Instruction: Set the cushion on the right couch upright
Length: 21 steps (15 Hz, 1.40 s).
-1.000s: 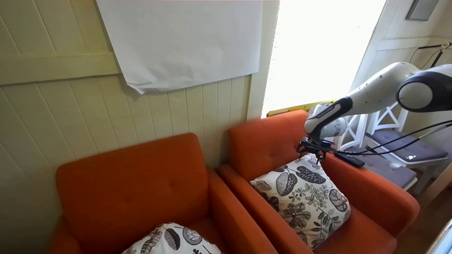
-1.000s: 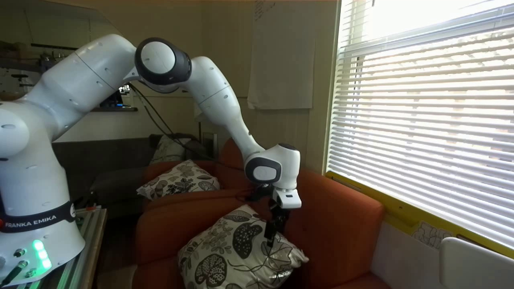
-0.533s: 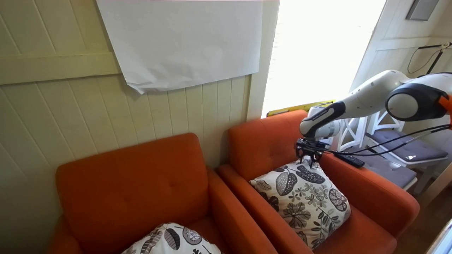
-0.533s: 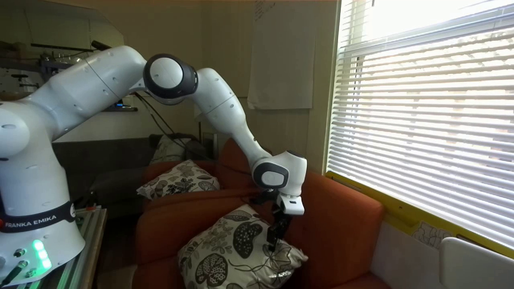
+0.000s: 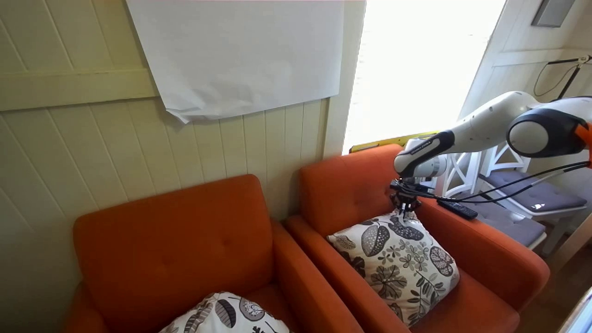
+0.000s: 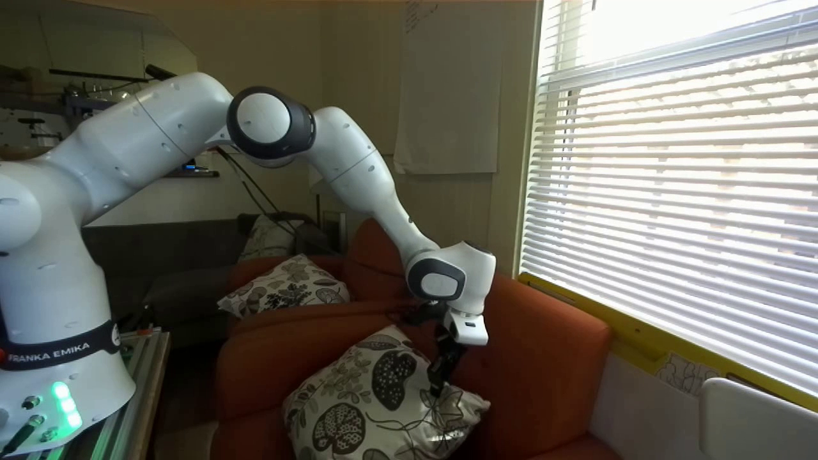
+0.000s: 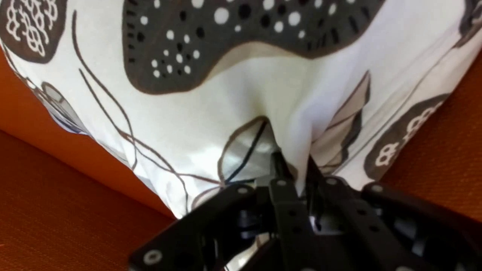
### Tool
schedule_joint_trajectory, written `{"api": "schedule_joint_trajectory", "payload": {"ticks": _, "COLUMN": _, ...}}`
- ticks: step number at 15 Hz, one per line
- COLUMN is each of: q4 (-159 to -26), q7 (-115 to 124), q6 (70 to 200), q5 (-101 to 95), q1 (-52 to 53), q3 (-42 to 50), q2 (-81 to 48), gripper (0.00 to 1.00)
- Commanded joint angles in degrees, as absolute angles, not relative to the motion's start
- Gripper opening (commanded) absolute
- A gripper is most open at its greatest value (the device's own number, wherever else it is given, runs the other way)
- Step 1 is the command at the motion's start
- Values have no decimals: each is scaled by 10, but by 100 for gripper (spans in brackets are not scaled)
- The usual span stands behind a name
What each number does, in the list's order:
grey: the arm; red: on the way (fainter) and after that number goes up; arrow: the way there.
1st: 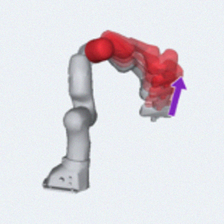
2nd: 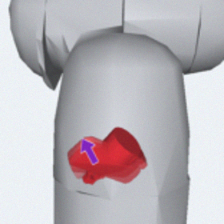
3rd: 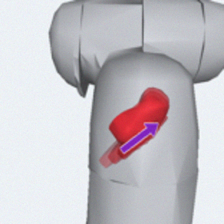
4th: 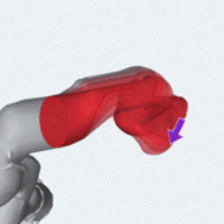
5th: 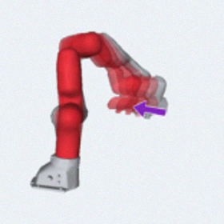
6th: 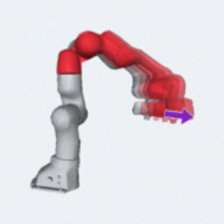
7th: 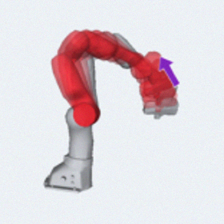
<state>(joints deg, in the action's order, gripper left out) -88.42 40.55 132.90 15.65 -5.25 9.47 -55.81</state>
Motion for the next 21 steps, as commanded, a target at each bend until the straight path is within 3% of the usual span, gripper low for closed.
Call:
{"api": "schedule_joint_trajectory", "payload": {"ticks": 1, "q4": -942, "q7": 341, "q6": 1388, "q5": 192, "q1": -90, "q3": 59, "q2": -520, "gripper": 1}}
{"api": "schedule_joint_trajectory", "payload": {"ticks": 7, "q4": -1129, "q7": 181, "q6": 1597, "q5": 324, "q1": -169, "q3": -22, "q2": -409, "gripper": 3}}
{"api": "schedule_joint_trajectory", "payload": {"ticks": 12, "q4": -1233, "q7": -21, "q6": 1745, "q5": 482, "q1": -352, "q3": -225, "q2": -349, "gripper": 3}}
{"api": "schedule_joint_trajectory", "payload": {"ticks": 21, "q4": -1224, "q7": -413, "q6": 1730, "q5": 842, "q1": -743, "q3": -590, "q2": -275, "gripper": 3}}
